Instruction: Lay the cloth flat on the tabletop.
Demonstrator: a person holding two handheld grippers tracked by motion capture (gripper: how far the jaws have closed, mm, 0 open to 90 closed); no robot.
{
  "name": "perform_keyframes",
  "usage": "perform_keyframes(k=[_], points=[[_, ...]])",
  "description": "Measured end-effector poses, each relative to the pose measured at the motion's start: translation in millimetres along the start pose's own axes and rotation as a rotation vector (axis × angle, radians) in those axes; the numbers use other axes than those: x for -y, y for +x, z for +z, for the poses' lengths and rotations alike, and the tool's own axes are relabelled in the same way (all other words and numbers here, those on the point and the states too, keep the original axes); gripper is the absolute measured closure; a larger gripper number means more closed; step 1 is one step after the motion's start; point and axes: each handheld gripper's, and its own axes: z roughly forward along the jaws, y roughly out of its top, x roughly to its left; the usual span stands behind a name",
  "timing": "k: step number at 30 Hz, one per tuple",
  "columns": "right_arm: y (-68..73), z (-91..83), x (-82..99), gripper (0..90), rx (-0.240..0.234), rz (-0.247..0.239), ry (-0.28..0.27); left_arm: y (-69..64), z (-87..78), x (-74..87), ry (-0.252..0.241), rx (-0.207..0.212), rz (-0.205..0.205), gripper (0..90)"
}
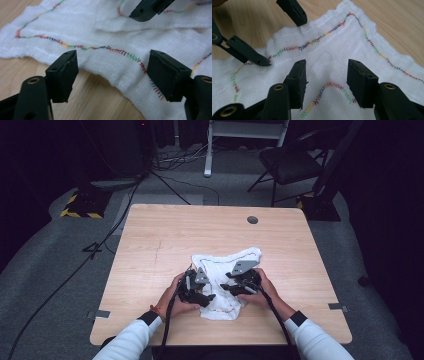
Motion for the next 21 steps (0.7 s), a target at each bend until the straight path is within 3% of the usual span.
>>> perform_keyframes(k=[5,8,14,18,21], points=[[-5.5,13.0,-0.9,53.9,0.001,0.029,0.040,1.5,4.4,2.7,0.023,0.031,-0.006,35.7],[-5.9,18.7,0.8,61.3,-0.011,0.025,0.063,1.8,4.6,2.8,0.023,0.035,-0.006,37.8],[-1.8,14.2,1.1,85.4,-0.010,-0.034,0.058,2.6,4.6,2.6,0.026,0.052,-0.007,40.5],[-1.7,7.6,3.1,87.3,-0.014,-0.045,0.052,3.0,3.1,3.5,0.033,0.049,-0.007,40.3],[-2.8,-7.0,8.7,87.5,-0.010,-0.041,0.035,3.8,2.0,5.2,0.032,0.039,-0.010,36.3]])
